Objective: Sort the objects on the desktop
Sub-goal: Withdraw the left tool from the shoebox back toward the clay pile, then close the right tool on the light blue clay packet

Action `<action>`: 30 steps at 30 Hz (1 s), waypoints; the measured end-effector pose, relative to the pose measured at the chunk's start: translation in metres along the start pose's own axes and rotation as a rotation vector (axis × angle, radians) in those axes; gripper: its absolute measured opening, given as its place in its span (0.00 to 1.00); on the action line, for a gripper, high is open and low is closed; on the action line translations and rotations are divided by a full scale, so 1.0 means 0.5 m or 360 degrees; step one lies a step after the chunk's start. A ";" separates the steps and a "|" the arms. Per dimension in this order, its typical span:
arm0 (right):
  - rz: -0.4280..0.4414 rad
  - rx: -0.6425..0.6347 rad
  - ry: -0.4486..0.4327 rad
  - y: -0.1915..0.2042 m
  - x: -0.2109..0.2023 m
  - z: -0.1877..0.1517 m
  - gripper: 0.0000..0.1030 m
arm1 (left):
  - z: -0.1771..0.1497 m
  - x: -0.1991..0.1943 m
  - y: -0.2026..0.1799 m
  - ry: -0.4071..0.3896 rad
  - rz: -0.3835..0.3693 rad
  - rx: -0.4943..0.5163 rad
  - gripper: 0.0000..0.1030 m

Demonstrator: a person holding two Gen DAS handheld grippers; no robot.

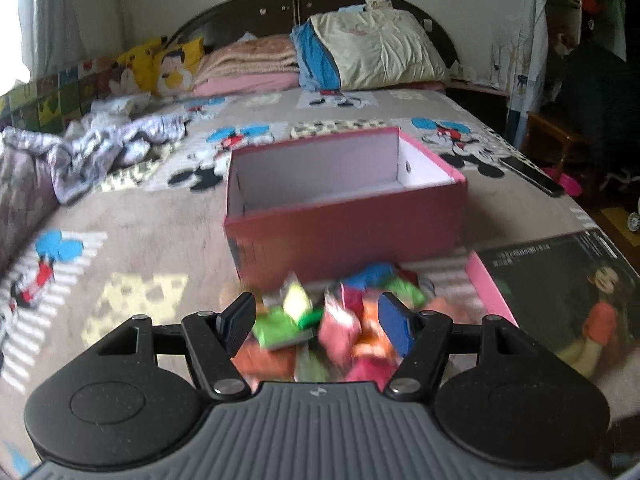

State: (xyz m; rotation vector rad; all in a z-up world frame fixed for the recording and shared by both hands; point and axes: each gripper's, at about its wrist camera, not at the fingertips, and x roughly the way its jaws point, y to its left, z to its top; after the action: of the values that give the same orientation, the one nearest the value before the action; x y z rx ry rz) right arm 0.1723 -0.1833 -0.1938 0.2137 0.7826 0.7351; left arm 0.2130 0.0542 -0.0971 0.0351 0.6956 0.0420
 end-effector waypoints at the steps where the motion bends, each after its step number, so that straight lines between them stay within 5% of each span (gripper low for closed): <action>1: 0.0001 0.0006 -0.0005 -0.001 -0.002 0.002 0.07 | -0.012 -0.002 0.001 0.0010 -0.0014 -0.0011 0.65; 13: 0.0007 -0.0039 -0.0070 -0.001 -0.019 0.069 0.07 | -0.139 -0.045 -0.018 -0.0005 -0.0115 0.0027 0.65; 18: 0.0010 -0.0094 0.0061 0.000 0.002 0.082 0.09 | -0.199 -0.052 -0.037 0.0031 -0.0238 0.0034 0.65; 20: 0.0001 -0.0111 0.0146 0.003 0.023 0.073 0.31 | -0.216 -0.052 -0.040 0.0055 -0.0251 0.0025 0.65; 21: -0.0022 -0.0134 0.0179 0.008 0.034 0.066 0.55 | -0.224 -0.052 -0.039 0.0067 -0.0247 0.0018 0.65; 30: -0.0140 -0.0788 0.0374 0.107 0.110 0.007 0.59 | -0.255 -0.057 -0.006 0.0111 -0.0206 -0.0047 0.65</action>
State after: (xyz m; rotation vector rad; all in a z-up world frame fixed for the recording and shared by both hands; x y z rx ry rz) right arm 0.1733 -0.1067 -0.1991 -0.3574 0.8006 0.8560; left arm 0.1093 0.0522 -0.1768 -0.0399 0.7654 -0.0711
